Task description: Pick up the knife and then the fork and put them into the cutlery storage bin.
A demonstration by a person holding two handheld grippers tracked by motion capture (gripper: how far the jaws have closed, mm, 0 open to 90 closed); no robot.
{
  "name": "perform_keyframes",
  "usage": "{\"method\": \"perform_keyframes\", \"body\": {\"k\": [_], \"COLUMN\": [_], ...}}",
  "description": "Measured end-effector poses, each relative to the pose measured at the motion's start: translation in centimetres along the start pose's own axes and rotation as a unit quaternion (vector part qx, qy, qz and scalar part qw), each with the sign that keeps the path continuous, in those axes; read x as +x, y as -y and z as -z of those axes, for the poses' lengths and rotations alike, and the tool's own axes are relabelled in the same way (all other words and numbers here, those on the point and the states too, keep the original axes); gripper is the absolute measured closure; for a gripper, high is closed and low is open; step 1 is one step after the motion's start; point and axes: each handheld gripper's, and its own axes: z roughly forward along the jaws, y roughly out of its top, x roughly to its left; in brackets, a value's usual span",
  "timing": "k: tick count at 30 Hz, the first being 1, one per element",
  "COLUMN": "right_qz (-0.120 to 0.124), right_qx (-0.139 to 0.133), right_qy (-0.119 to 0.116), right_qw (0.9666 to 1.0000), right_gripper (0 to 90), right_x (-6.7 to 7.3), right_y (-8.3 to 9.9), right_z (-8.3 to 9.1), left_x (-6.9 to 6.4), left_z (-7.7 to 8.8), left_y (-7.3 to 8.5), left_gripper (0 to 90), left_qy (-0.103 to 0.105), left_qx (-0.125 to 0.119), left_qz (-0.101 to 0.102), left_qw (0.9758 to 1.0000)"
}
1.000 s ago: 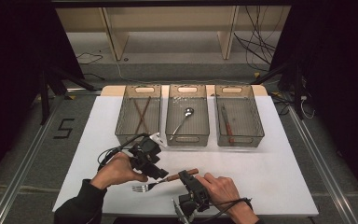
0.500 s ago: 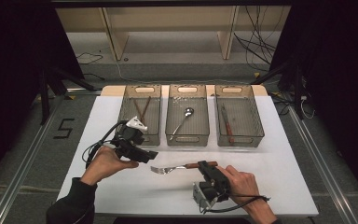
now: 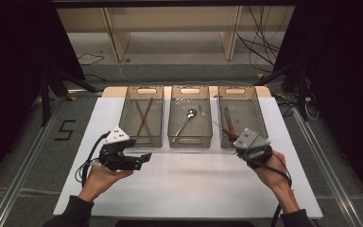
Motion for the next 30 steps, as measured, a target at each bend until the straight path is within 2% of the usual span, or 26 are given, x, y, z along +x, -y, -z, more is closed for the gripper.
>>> {"method": "perform_keyframes", "body": {"k": [2,4,6,7,9,12,17,19,23,25,30], "right_qz": [-0.045,-0.093,-0.129,-0.146,-0.187,-0.231,-0.280,-0.302,-0.327,-0.343,-0.356], "right_qx": [0.000,-0.004,0.001,0.004,0.011,0.026,0.048,0.052,0.071,0.081,0.112], "right_qy": [-0.015,-0.023,-0.031,-0.034,-0.041,-0.038,-0.045,-0.053,-0.053,-0.055,-0.041], "right_qw": [0.9989,0.9954,0.9912,0.9888,0.9814,0.9718,0.9576,0.9505,0.9408,0.9344,0.9268], "right_gripper": [81.2,81.2,81.2,81.2,81.2,81.2,81.2,81.1,81.1,81.1,81.1], "right_x": [-1.5,-3.0,-4.3,-4.9,-6.2,-7.7,-9.4,-10.0,-10.7,-11.0,-11.4], "right_y": [0.1,0.2,0.2,0.2,0.3,0.5,0.9,1.1,1.4,1.7,2.5], "right_z": [-0.2,-0.5,-0.8,-0.9,-1.3,-2.1,-3.4,-4.1,-5.7,-6.4,-8.2], "left_x": [-0.1,-0.3,-0.5,-0.5,-0.6,-0.8,-0.6,-0.6,-0.6,-0.7,-0.9], "left_z": [-0.1,-0.2,-0.3,-0.3,-0.2,-0.1,0.1,0.1,0.0,0.0,-0.1], "left_y": [0.6,1.4,2.2,2.6,3.2,3.8,4.6,4.8,5.0,5.0,5.2], "left_gripper": [19.2,19.2,19.1,18.9,18.9,18.6,17.4,16.8,16.9,16.8,16.8], "left_qy": [0.003,-0.001,-0.002,-0.004,-0.005,-0.005,-0.001,-0.002,-0.002,-0.002,0.001], "left_qx": [-0.011,-0.017,-0.021,-0.027,-0.037,-0.045,-0.048,-0.050,-0.049,-0.045,-0.045], "left_qz": [0.003,-0.003,-0.003,0.000,-0.001,-0.002,0.001,0.003,0.002,-0.002,-0.004], "left_qw": [0.9999,0.9999,0.9998,0.9996,0.9993,0.9990,0.9988,0.9988,0.9988,0.9990,0.9990]}}
